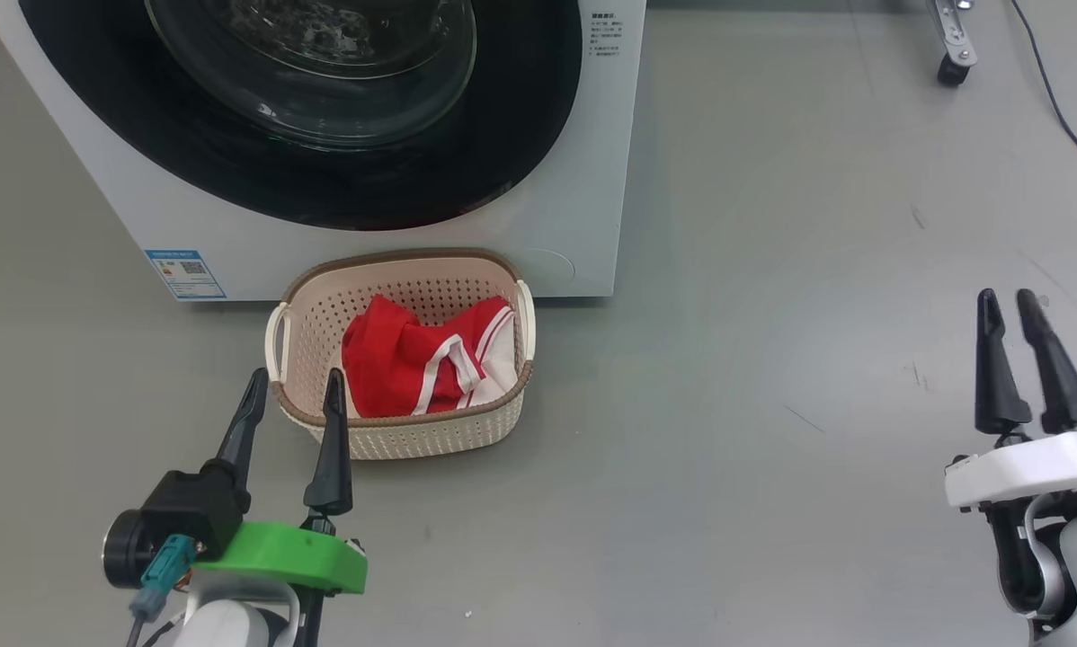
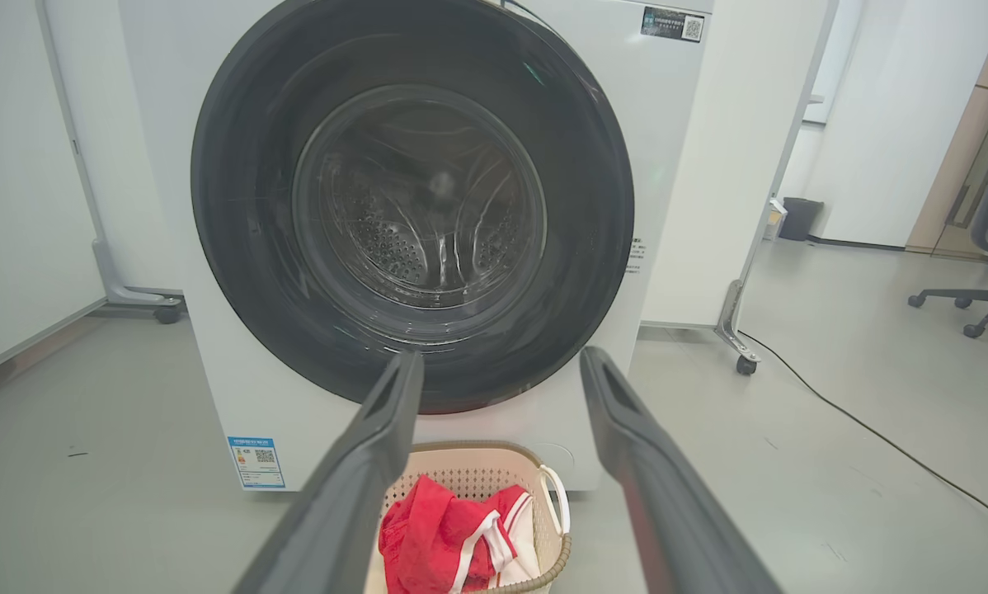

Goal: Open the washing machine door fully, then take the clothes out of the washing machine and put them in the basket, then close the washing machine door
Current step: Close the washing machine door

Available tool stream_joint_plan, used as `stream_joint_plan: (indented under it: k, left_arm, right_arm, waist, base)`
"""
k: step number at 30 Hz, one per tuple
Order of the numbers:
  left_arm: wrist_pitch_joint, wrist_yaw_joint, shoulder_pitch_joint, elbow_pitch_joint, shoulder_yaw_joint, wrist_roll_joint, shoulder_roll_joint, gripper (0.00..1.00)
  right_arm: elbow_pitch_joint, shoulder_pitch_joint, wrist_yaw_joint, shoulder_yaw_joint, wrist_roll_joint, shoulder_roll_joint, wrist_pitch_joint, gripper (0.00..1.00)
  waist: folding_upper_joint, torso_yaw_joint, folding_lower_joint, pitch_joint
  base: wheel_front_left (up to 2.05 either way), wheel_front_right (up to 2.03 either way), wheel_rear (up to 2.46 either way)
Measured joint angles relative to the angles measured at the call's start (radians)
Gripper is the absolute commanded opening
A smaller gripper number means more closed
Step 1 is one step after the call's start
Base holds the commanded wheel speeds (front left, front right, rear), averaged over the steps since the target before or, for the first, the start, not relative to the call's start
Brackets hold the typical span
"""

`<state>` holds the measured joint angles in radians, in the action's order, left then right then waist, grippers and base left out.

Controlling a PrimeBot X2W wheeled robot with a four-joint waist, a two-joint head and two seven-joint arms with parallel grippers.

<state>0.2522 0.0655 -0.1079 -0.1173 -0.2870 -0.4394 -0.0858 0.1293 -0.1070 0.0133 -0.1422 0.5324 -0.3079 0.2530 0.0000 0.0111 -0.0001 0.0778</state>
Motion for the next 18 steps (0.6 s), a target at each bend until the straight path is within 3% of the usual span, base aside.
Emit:
stream_joint_plan:
  k: [18]
  left_arm:
    - [0.000,0.002,0.027,-0.031,0.007,0.030,0.003,1.00]
  right_arm:
    - [-0.074,0.096,-0.003,0.032,-0.088,0.033,0.000,1.00]
  waist:
    - [0.0000,-0.006,0.0000,0.004]
  base:
    - [0.00,0.00,0.00]
